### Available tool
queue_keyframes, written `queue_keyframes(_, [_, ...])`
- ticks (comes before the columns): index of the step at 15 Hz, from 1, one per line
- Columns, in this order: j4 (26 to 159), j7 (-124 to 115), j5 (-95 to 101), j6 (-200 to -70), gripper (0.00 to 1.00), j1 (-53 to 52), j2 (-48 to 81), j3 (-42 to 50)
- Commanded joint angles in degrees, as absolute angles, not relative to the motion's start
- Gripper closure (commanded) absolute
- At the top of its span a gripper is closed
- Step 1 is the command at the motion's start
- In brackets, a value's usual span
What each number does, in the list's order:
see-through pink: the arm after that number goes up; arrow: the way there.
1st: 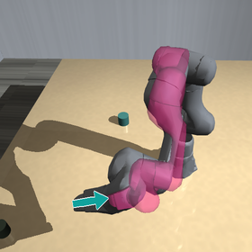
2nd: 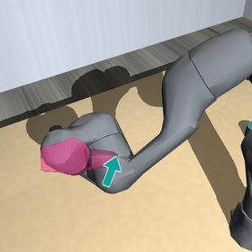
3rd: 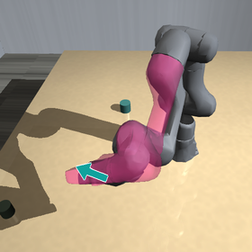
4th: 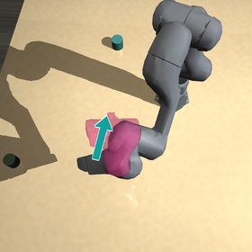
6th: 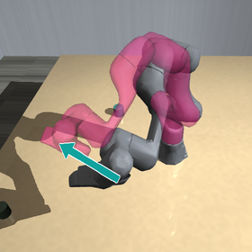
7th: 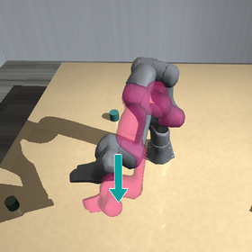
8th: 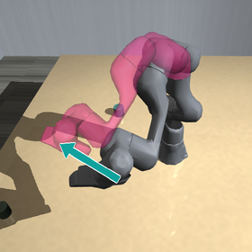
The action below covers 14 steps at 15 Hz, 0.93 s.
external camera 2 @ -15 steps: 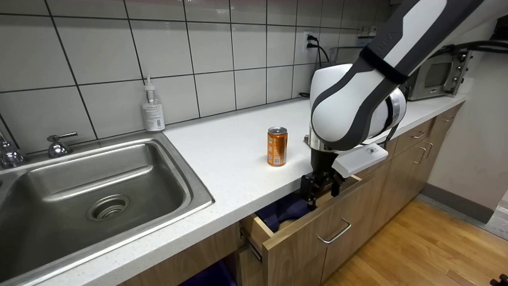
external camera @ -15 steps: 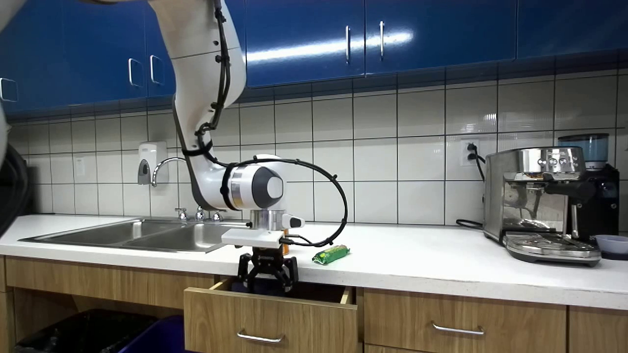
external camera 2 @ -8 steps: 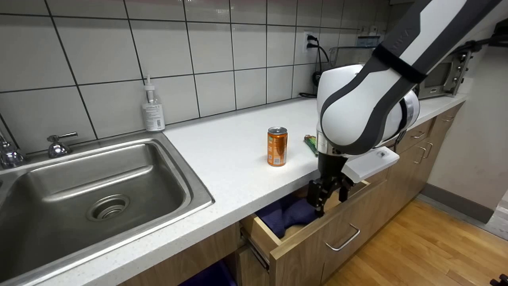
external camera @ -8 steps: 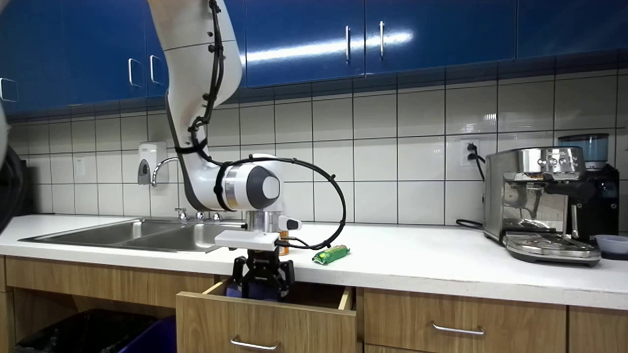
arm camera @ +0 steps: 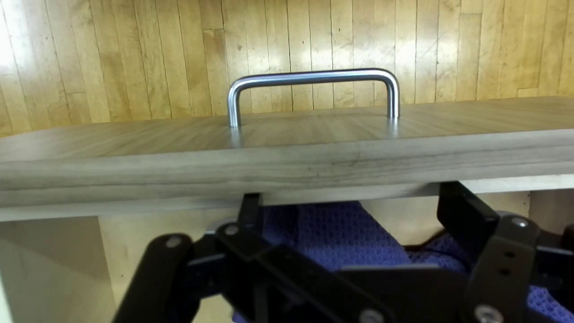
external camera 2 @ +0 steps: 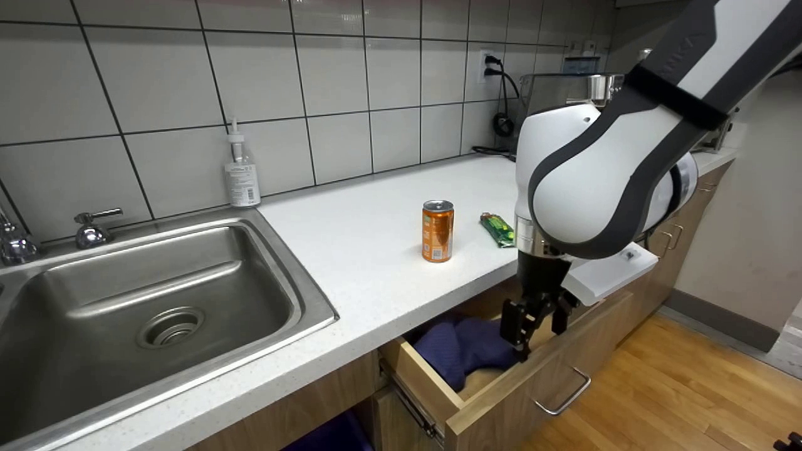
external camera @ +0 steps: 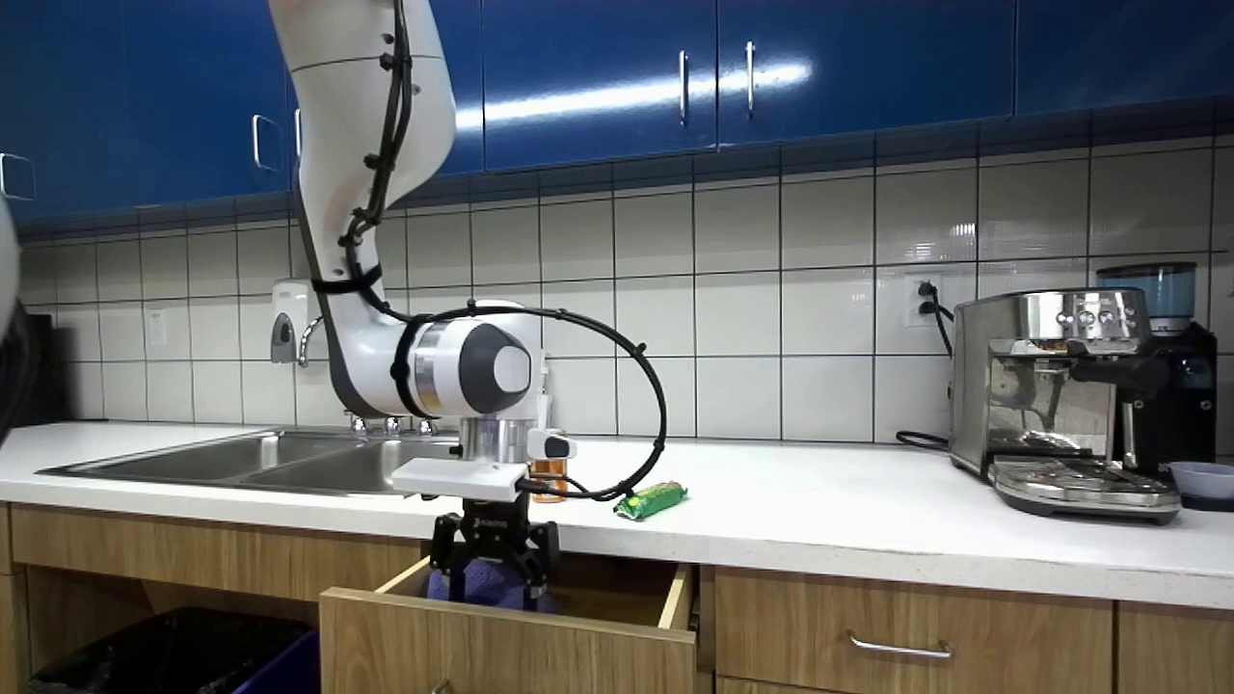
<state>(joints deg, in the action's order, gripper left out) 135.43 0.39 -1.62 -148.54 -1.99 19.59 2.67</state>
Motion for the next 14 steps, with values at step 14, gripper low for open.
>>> queue_keyframes(14, [142.75,-5.82,-0.94,-146.28,0.0,-2.54,11.72,1.92])
